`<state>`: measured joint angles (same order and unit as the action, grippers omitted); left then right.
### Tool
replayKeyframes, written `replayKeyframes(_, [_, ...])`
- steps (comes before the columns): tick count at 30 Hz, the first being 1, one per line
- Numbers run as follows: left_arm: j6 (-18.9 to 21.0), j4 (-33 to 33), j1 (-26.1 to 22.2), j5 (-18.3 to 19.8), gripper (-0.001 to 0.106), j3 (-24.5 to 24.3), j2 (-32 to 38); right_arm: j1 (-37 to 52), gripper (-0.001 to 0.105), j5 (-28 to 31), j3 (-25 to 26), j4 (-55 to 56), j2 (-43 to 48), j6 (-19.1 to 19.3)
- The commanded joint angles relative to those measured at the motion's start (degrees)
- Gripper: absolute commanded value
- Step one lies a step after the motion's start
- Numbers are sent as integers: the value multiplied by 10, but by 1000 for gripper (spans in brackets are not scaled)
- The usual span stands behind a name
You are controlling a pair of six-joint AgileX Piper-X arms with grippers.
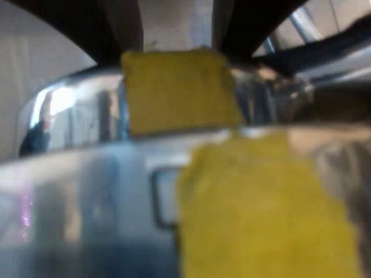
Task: Put the handle in the coffee machine
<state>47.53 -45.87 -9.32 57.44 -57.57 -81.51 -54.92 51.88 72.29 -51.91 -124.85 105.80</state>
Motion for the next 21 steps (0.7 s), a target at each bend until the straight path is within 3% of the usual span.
replayKeyframes(1, [0,29,3,118,1,-17,25,14,32,-12,16,-26,4,28])
replayKeyframes(6, [0,29,3,118,1,-17,25,16,32,-17,16,-97,4,71])
replayKeyframes(14, [0,26,3,116,1,-17,25,11,32,-15,17,-126,4,76])
replayKeyframes(18, [1,18,3,90,1,-17,25,6,32,-10,17,-126,4,76])
replayKeyframes(21, [1,9,3,74,12,-17,25,4,32,-10,17,-126,4,76])
